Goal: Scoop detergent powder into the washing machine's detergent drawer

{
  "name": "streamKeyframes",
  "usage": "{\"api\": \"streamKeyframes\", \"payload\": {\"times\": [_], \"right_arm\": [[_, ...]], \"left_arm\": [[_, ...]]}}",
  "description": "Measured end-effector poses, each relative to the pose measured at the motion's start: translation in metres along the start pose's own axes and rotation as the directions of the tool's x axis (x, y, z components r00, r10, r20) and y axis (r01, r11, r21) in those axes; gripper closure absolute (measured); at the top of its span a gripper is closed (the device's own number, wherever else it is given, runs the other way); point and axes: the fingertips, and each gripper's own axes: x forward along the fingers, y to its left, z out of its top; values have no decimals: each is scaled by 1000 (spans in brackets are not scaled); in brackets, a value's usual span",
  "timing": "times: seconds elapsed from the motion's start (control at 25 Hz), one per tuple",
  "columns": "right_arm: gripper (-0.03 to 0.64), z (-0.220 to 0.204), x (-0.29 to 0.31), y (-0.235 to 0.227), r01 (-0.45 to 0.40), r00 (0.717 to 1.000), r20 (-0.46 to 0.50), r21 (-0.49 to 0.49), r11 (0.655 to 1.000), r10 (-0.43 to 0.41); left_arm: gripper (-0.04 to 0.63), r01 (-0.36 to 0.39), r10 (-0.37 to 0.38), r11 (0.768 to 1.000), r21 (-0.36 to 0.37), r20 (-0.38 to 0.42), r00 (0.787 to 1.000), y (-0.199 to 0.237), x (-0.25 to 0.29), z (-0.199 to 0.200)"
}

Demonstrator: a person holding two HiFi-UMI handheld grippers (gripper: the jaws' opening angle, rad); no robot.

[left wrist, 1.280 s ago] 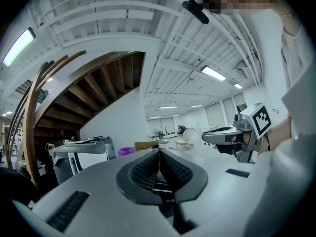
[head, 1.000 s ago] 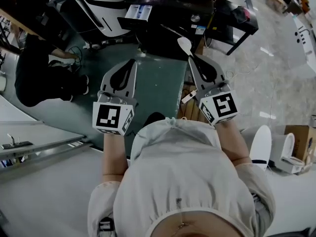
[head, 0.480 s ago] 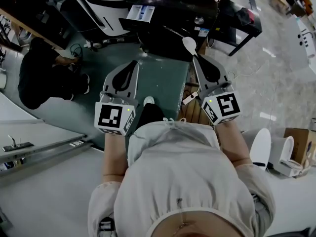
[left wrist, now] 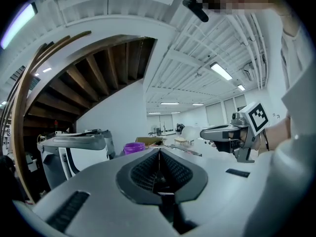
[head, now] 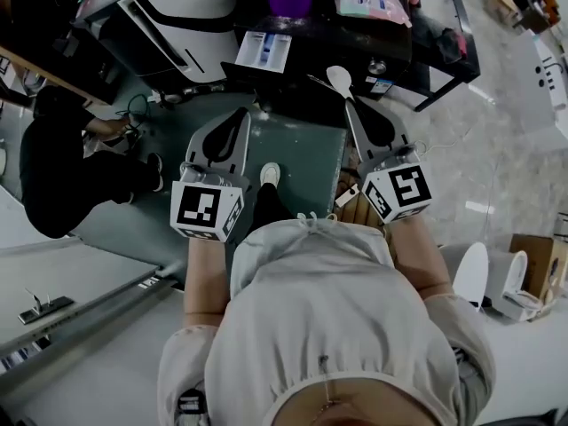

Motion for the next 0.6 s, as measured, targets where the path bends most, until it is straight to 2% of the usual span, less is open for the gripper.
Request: {"api": "streamKeyframes", "payload": {"times": [0.36, 0.6], "right_arm": [[604, -8, 170, -37, 98, 992, -77, 4, 995, -97], [604, -16, 243, -68, 154, 981, -121, 22, 988, -150]], "left_arm": [[574, 134, -134, 991, -8, -8, 991, 143, 119, -6], [574, 220, -220, 975, 11, -8, 976, 191, 188, -7]]}}
